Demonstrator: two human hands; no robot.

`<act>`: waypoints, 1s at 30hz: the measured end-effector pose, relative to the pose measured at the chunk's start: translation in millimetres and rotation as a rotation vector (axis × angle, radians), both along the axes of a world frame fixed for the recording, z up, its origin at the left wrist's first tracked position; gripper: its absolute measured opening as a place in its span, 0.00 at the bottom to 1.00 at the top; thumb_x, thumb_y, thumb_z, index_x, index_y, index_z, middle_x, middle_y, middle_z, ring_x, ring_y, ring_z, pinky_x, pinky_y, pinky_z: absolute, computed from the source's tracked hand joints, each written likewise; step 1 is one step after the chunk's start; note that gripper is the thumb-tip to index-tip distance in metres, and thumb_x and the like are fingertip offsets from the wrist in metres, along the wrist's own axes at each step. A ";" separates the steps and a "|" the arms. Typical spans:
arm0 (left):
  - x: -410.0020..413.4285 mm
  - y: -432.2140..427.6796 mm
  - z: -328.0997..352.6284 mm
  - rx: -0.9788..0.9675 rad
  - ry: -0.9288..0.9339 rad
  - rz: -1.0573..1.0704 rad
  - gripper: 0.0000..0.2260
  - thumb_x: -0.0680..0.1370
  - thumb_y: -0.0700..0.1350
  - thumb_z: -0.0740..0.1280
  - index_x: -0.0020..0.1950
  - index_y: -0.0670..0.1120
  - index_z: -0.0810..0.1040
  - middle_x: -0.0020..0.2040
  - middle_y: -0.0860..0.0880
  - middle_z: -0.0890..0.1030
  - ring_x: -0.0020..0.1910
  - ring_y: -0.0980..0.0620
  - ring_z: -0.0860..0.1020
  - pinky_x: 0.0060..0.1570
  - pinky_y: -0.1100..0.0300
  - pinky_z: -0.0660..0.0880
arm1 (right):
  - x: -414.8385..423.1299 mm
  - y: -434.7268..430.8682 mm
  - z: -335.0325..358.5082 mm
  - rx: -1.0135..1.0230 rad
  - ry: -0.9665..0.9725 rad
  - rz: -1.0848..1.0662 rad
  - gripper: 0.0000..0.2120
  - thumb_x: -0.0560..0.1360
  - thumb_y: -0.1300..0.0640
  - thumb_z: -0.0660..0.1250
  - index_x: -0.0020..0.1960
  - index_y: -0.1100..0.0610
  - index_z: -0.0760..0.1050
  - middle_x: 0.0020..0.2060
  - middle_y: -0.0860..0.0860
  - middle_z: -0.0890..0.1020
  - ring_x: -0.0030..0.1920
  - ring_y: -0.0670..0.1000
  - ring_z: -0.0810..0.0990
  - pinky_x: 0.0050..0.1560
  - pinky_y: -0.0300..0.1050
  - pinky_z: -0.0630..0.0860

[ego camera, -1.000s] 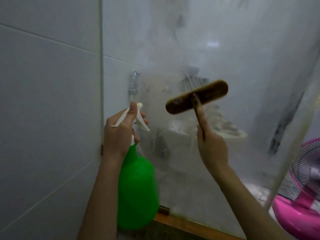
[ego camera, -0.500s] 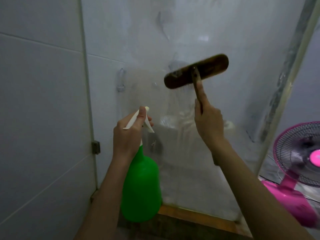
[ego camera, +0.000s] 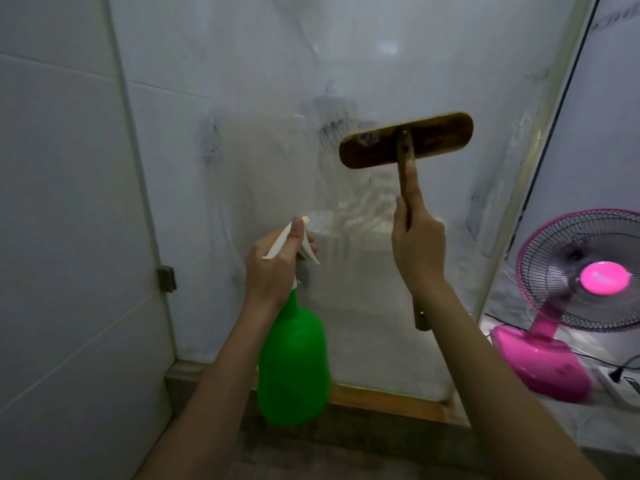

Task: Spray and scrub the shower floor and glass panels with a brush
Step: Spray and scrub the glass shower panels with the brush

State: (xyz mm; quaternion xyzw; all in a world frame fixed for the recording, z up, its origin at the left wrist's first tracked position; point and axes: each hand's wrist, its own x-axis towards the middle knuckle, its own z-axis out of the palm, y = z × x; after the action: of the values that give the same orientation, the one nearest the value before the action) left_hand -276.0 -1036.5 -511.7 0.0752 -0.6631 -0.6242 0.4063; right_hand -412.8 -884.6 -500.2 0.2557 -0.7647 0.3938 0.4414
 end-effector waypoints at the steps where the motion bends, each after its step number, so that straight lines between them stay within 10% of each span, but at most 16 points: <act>1: -1.1 4.0 0.6 -0.001 0.009 -0.008 0.15 0.83 0.50 0.63 0.39 0.51 0.83 0.38 0.47 0.85 0.43 0.49 0.85 0.55 0.49 0.81 | -0.2 3.6 -6.3 -0.015 -0.001 -0.024 0.25 0.83 0.54 0.54 0.77 0.44 0.49 0.25 0.43 0.63 0.22 0.47 0.65 0.23 0.39 0.63; 6: -6.7 14.0 -3.2 0.005 0.047 -0.034 0.15 0.82 0.54 0.64 0.40 0.51 0.84 0.40 0.46 0.86 0.44 0.50 0.85 0.52 0.55 0.80 | 33.5 45.0 -138.9 -0.038 -0.249 -0.046 0.26 0.82 0.51 0.52 0.77 0.42 0.48 0.23 0.47 0.64 0.21 0.46 0.65 0.20 0.42 0.67; 13: -17.6 26.9 -17.0 0.013 -0.003 -0.087 0.16 0.84 0.48 0.62 0.40 0.46 0.83 0.39 0.46 0.85 0.37 0.58 0.84 0.41 0.69 0.76 | -11.2 31.8 -5.7 -0.114 -0.017 -0.020 0.25 0.84 0.54 0.53 0.78 0.46 0.50 0.26 0.51 0.66 0.23 0.46 0.65 0.23 0.39 0.65; 20: -20.4 16.8 -31.8 0.004 -0.026 -0.066 0.16 0.83 0.54 0.63 0.41 0.52 0.85 0.40 0.48 0.87 0.43 0.54 0.85 0.47 0.59 0.79 | 29.9 57.3 -193.5 -0.124 -0.337 -0.027 0.25 0.82 0.59 0.58 0.75 0.45 0.56 0.24 0.43 0.65 0.22 0.45 0.68 0.23 0.33 0.64; 26: -23.6 4.5 -54.4 0.014 -0.076 -0.054 0.15 0.83 0.50 0.62 0.44 0.47 0.84 0.41 0.47 0.85 0.44 0.51 0.84 0.48 0.62 0.79 | -6.1 28.2 -90.8 -0.215 -0.110 -0.010 0.25 0.83 0.57 0.55 0.77 0.46 0.51 0.24 0.51 0.67 0.22 0.46 0.66 0.22 0.35 0.64; 30: -20.9 3.0 -66.9 -0.038 -0.095 -0.049 0.14 0.83 0.50 0.62 0.46 0.47 0.84 0.41 0.49 0.85 0.43 0.53 0.84 0.44 0.68 0.77 | 2.2 48.9 -163.5 -0.134 -0.188 -0.056 0.25 0.83 0.54 0.54 0.77 0.45 0.51 0.25 0.46 0.65 0.22 0.45 0.67 0.22 0.40 0.65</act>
State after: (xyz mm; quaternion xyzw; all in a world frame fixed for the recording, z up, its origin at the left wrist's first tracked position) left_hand -296.9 -1033.6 -578.6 0.0807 -0.6951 -0.6167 0.3605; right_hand -410.5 -835.6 -663.7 0.1663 -0.7816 0.4537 0.3946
